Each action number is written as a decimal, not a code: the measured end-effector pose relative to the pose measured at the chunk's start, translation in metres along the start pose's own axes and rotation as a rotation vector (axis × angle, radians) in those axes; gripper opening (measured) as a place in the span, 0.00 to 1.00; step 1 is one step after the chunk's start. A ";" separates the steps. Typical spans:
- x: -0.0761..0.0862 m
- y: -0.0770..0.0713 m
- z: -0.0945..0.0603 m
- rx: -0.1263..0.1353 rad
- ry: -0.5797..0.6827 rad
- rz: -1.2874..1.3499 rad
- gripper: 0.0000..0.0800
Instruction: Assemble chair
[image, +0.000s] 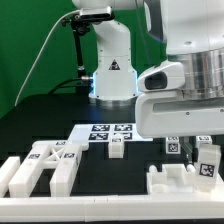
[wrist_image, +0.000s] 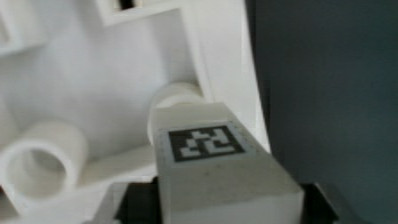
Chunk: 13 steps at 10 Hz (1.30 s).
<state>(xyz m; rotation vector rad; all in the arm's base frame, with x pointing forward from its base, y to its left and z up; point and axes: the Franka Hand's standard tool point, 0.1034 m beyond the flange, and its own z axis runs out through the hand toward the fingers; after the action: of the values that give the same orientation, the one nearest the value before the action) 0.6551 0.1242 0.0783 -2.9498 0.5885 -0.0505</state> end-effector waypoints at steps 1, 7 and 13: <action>0.001 0.000 0.000 0.002 0.004 0.121 0.39; -0.004 -0.001 0.004 0.073 -0.036 0.895 0.39; 0.001 0.004 0.000 0.021 0.014 -0.049 0.80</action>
Offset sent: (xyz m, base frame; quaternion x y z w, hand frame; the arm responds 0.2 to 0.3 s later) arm -0.0068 0.0085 -0.0026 0.0295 -0.0071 0.5006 0.8652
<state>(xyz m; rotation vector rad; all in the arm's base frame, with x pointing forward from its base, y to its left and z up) 0.6546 0.1200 0.0775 -2.9463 0.5137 -0.0824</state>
